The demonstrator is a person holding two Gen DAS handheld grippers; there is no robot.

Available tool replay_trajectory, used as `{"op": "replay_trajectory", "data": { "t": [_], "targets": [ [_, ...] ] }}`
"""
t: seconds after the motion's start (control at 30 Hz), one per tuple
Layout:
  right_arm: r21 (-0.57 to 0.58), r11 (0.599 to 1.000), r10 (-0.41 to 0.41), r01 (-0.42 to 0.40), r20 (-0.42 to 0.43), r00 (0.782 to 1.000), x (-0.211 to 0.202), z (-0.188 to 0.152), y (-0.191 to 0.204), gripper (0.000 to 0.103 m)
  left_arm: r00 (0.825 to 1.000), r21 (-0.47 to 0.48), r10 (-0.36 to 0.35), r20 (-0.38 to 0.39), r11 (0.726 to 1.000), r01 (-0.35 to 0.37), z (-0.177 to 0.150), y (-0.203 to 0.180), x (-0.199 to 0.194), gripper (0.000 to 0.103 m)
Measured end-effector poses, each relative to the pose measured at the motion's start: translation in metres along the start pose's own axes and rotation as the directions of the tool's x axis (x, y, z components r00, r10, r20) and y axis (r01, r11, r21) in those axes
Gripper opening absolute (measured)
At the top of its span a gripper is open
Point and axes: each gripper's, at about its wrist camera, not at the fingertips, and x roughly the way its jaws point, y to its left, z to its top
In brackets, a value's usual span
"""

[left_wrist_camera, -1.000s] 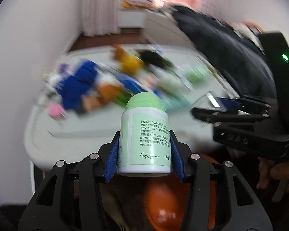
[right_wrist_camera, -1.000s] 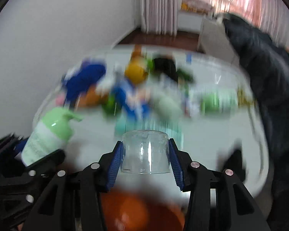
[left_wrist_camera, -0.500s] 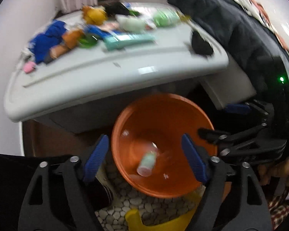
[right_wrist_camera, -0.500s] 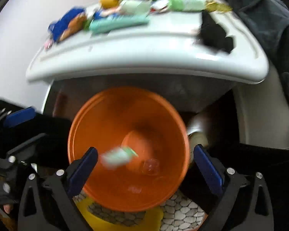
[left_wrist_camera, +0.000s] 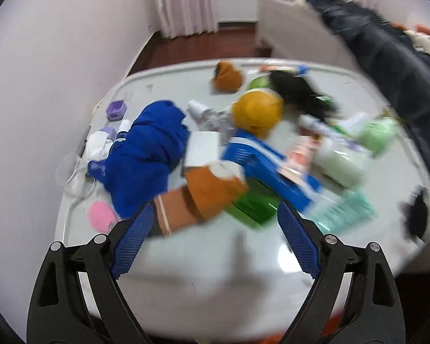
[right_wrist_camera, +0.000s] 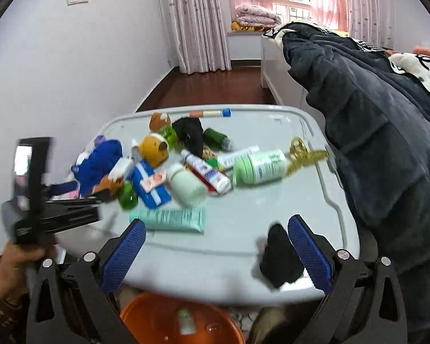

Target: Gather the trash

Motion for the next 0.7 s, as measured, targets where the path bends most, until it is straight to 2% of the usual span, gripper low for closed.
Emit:
{"op": "replay_trajectory", "data": {
  "t": [0.03,0.07,0.1,0.13,0.17,0.2,0.23,0.3,0.37,0.43,0.5,0.57,0.7],
  "targets": [
    [-0.004,1.000,-0.007,0.007,0.002,1.000,0.005,0.004,0.001,0.098,0.999,-0.006,0.028,-0.019,1.000,-0.028,0.004,0.002,0.015,0.085],
    [-0.006,1.000,-0.015,0.015,0.001,1.000,0.007,0.008,-0.001,0.098,0.999,-0.018,0.030,-0.032,0.999,-0.031,0.004,0.004,0.023,0.070],
    [-0.010,0.999,-0.033,0.033,-0.001,0.999,0.012,0.010,-0.004,0.098,1.000,-0.040,0.000,-0.024,0.999,-0.001,0.004,0.010,0.028,0.050],
    [-0.006,0.998,-0.058,0.058,-0.009,0.998,0.018,0.012,-0.011,0.098,0.998,-0.080,-0.052,-0.019,0.996,0.050,0.002,0.018,0.031,0.012],
    [0.006,0.997,-0.073,0.073,-0.019,0.997,0.020,0.012,-0.022,0.098,0.997,-0.117,-0.066,-0.025,0.991,0.063,0.000,0.023,0.032,0.012],
    [0.036,0.996,-0.085,0.086,-0.031,0.996,0.027,0.015,-0.036,0.098,0.993,-0.164,-0.119,0.014,0.979,0.120,-0.002,0.029,0.022,0.011],
    [0.064,0.994,-0.088,0.090,-0.040,0.995,0.035,0.020,-0.046,0.098,0.989,-0.169,-0.140,0.052,0.975,0.146,-0.002,0.030,0.010,0.011],
    [0.104,0.989,-0.100,0.106,-0.069,0.993,0.054,0.028,-0.067,0.098,0.978,-0.116,-0.147,0.146,0.979,0.165,-0.001,0.023,-0.020,0.011],
    [0.128,0.985,-0.105,0.117,-0.096,0.990,0.072,0.031,-0.077,0.098,0.956,-0.007,-0.131,0.263,0.991,0.137,-0.002,0.008,-0.057,0.011],
    [0.156,0.982,-0.081,0.103,-0.137,0.987,0.096,0.035,-0.084,0.098,0.935,0.043,-0.133,0.329,0.991,0.126,-0.004,-0.001,-0.076,0.011],
    [0.177,0.979,-0.067,0.098,-0.175,0.982,0.120,0.037,-0.085,0.098,0.928,0.060,-0.169,0.333,0.986,0.158,-0.001,-0.005,-0.078,0.011],
    [0.165,0.981,-0.065,0.099,-0.197,0.978,0.138,0.037,-0.079,0.098,0.930,0.068,-0.200,0.308,0.980,0.189,-0.003,-0.004,-0.071,0.011],
    [0.056,0.985,-0.148,0.165,-0.237,0.960,0.171,0.041,-0.062,0.098,0.941,0.069,-0.219,0.260,0.976,0.208,-0.009,-0.008,-0.059,0.011]
  ]
}}
